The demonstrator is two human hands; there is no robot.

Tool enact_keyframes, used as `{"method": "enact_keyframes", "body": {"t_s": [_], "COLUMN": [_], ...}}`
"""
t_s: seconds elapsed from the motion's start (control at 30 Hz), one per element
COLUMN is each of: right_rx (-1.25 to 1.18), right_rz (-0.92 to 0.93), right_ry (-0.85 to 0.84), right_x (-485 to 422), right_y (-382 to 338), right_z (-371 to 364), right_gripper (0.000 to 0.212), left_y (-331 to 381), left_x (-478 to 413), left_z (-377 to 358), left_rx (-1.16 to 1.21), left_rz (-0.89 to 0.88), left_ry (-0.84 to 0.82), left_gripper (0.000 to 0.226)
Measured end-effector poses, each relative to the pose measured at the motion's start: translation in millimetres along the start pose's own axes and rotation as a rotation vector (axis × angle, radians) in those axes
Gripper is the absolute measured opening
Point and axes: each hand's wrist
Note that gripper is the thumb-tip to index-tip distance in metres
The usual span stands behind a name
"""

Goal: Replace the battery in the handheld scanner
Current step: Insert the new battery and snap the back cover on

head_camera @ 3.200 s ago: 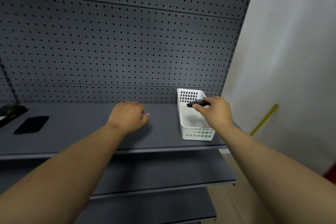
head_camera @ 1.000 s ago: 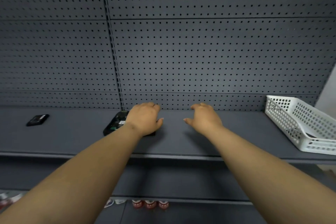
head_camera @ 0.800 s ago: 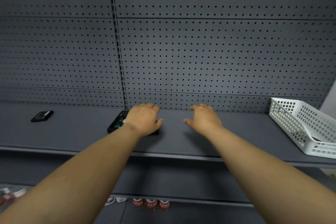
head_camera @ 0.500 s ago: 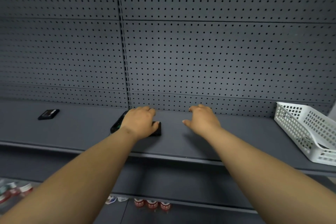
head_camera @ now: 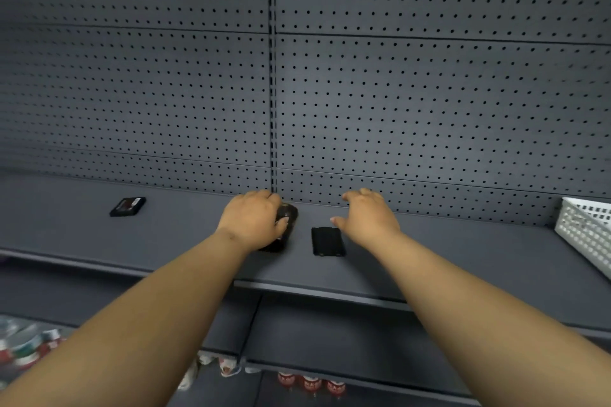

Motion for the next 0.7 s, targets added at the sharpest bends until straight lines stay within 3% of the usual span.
{"method": "enact_keyframes", "body": {"t_s": [0.4, 0.7], "right_rx": [-0.017, -0.02], "right_rz": [-0.07, -0.057], "right_ry": [0.032, 0.065], "right_x": [-63, -68], "right_y": [-136, -171], "right_z": [-56, -73], "right_gripper": [0.057, 0.053], "left_y": [-151, -189], "left_x": [-40, -42], "left_z": [-5, -14], "left_rx": [-0.037, -0.02], "left_rz": [-0.083, -0.111], "left_ry": [-0.033, -0.034], "left_gripper": [0.044, 0.043]}}
Point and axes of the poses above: each hand's wrist, its own x-axis away from the middle knuckle, its own z-axis out of the back of the hand, y = z × x, and after that the axes turned 13 degrees about z, right-handed
